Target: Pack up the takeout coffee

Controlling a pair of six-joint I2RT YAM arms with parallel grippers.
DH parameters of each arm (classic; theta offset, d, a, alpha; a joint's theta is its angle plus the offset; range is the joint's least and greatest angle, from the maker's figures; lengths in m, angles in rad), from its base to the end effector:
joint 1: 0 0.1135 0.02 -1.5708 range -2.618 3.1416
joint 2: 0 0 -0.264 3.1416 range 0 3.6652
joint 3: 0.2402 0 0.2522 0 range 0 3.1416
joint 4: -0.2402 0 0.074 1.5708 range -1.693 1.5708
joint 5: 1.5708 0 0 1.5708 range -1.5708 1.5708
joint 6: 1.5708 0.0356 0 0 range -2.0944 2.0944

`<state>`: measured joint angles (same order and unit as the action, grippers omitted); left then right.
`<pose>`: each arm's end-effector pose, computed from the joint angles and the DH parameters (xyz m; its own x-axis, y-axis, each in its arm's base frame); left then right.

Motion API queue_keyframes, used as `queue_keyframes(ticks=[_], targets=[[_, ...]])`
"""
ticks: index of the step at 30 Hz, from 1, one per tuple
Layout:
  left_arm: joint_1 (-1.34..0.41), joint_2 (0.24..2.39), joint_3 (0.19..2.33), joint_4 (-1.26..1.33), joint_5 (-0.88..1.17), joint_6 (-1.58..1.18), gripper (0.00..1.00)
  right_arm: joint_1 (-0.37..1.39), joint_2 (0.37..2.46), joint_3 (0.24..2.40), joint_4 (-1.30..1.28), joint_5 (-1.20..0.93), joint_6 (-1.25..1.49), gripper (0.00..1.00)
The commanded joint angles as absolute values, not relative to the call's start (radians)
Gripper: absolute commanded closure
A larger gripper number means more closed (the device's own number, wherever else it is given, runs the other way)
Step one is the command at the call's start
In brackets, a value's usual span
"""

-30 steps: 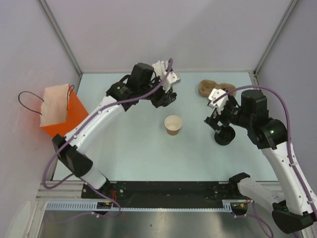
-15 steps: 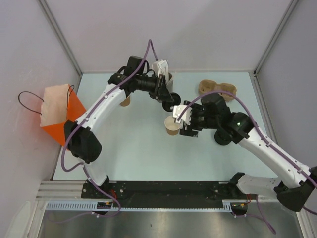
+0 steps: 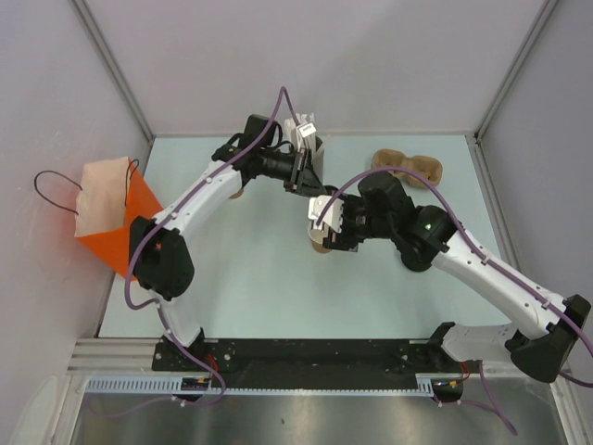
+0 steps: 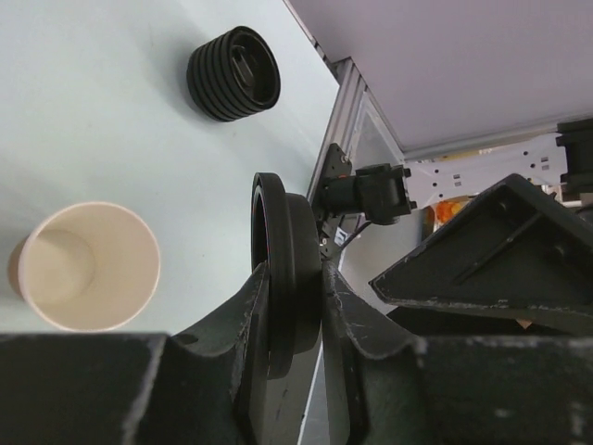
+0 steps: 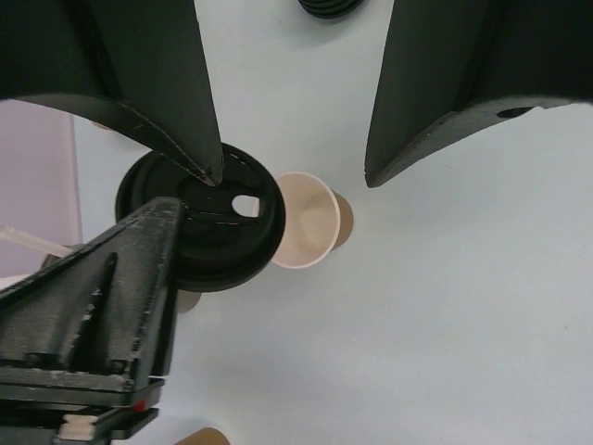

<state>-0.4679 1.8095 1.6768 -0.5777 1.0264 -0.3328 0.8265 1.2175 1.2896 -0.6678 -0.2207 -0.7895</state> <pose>0.3462 -0.2090 0.3368 -0.8155 0.2225 -0.5343 0.5777 0.2565 -0.7749 0.1695 0.1955 0.3777 0.3291 -0.6653 -0.6701 -0.8617 0.0786 -0.5012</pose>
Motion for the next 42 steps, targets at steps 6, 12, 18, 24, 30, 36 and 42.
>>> queue_keyframes(ticks=[6,12,18,24,30,36,42], targets=[[-0.463,1.718,1.615,-0.476,1.124,-0.423,0.77,0.793,1.253,1.348,-0.652,-0.344,-0.764,0.38],[-0.462,1.724,1.623,-0.465,1.120,-0.436,0.77,0.796,1.256,1.348,-0.654,-0.348,-0.752,0.40],[-0.462,1.732,1.631,-0.463,1.126,-0.440,0.78,0.799,1.266,1.344,-0.618,-0.285,-0.749,0.42],[-0.462,1.733,1.637,-0.456,1.143,-0.451,0.78,0.799,1.285,1.338,-0.603,-0.262,-0.753,0.45],[-0.462,1.733,1.638,-0.446,1.155,-0.460,0.78,0.801,1.292,1.327,-0.569,-0.221,-0.744,0.55],[-0.460,1.729,1.637,-0.437,1.166,-0.469,0.78,0.802,1.298,1.315,-0.548,-0.193,-0.745,0.60],[-0.459,1.730,1.637,-0.431,1.175,-0.476,0.78,0.818,1.304,1.292,-0.526,-0.160,-0.755,0.60]])
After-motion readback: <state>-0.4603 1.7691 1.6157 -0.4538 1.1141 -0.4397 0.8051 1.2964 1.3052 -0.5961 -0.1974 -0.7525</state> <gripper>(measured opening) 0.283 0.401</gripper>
